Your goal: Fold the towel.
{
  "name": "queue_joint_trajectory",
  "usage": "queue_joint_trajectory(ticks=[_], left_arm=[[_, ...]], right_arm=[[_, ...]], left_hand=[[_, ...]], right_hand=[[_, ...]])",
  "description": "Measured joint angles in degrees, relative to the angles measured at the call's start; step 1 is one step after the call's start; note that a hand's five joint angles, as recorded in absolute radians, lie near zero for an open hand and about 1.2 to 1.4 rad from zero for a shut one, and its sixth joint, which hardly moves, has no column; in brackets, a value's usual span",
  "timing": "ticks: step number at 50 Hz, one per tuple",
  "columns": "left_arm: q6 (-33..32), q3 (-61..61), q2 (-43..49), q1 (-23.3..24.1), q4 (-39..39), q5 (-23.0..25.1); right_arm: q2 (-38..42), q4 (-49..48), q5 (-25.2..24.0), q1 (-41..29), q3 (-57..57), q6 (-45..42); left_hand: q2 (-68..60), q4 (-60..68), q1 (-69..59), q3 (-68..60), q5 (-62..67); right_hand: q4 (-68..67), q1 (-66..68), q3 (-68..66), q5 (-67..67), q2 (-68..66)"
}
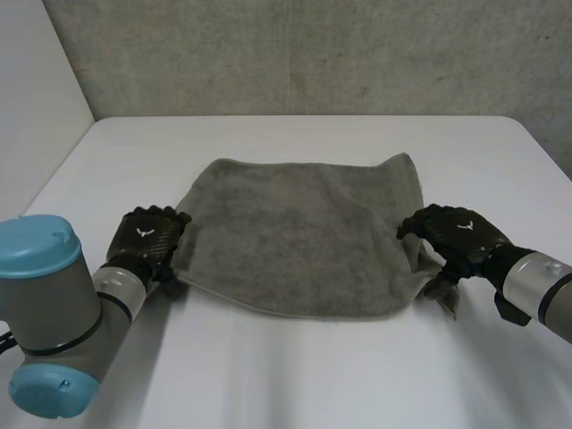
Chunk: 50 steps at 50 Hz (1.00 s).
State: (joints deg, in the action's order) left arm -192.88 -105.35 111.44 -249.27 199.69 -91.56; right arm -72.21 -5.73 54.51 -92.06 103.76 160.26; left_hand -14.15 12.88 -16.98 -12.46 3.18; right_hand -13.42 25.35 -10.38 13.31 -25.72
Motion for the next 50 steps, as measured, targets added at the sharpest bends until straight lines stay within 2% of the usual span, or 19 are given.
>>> queue_joint_trajectory(ticks=[7,17,19,22,26,28,31,39,40,43,50], left_arm=[[-0.40,-1.82,-0.53,-0.71,-0.02,-1.03],[-0.33,-3.05,-1.15,-1.82,-0.14,-3.81],[-0.29,-3.14,-1.27,-1.85,-0.20,-4.54],[-0.24,-3.18,-1.54,-1.82,-0.28,-5.58],[-0.19,-3.12,-1.75,-1.81,-0.52,-6.20],[-0.17,-3.04,-1.82,-1.84,-0.80,-6.29],[-0.14,-2.93,-1.85,-1.93,-1.20,-6.23],[-0.07,-2.93,-1.67,-2.96,-1.74,-5.82],[-0.06,-2.93,-1.66,-3.06,-1.75,-5.78],[0.06,-2.86,-1.57,-3.70,-1.82,-5.14],[0.21,-2.65,-2.21,-4.60,-2.44,-1.80]], right_arm=[[-0.07,-3.73,2.91,1.63,3.30,3.51],[-0.25,-8.65,3.68,3.90,8.34,6.04],[-0.38,-10.15,3.68,4.13,9.46,6.79],[-0.81,-12.20,3.62,4.39,10.72,8.57],[-1.23,-13.70,3.16,4.52,11.26,10.67],[-1.52,-14.20,2.58,4.62,11.12,11.71],[-2.36,-14.32,1.67,5.03,10.28,12.44],[-6.10,-13.31,-0.71,9.28,6.94,12.61],[-6.23,-13.24,-0.90,9.59,6.84,12.58],[-6.60,-12.80,-1.89,10.89,6.61,12.29],[-6.52,-10.53,-3.68,11.97,5.51,10.90]], left_hand=[[-0.02,0.00,0.00,0.00,0.00],[-0.02,0.00,0.00,0.00,0.00],[-0.02,0.00,0.00,0.00,0.00],[-0.07,0.00,-0.11,0.00,0.17],[-13.75,0.00,-10.41,0.00,14.14],[-26.53,0.00,-23.04,0.00,27.08],[-33.55,0.00,-30.36,0.00,33.91],[-35.71,0.00,-32.47,0.00,36.38],[-38.17,0.00,-34.85,0.00,38.38],[-59.90,0.00,-56.75,0.00,60.23],[-61.18,0.00,-58.54,0.00,62.81]], right_hand=[[0.00,0.00,0.00,0.00,0.00],[0.00,0.15,0.00,3.17,-0.18],[0.00,5.69,0.00,8.22,-5.34],[0.00,22.73,0.00,24.88,-22.17],[0.00,40.92,0.00,43.50,-40.92],[0.00,49.60,0.00,52.04,-48.07],[0.00,49.78,0.00,52.93,-48.25],[0.00,49.79,0.00,52.94,-48.25],[0.00,49.79,0.00,52.93,-48.25],[0.00,49.79,0.00,52.94,-48.25],[0.00,49.79,0.00,52.94,-48.22]])
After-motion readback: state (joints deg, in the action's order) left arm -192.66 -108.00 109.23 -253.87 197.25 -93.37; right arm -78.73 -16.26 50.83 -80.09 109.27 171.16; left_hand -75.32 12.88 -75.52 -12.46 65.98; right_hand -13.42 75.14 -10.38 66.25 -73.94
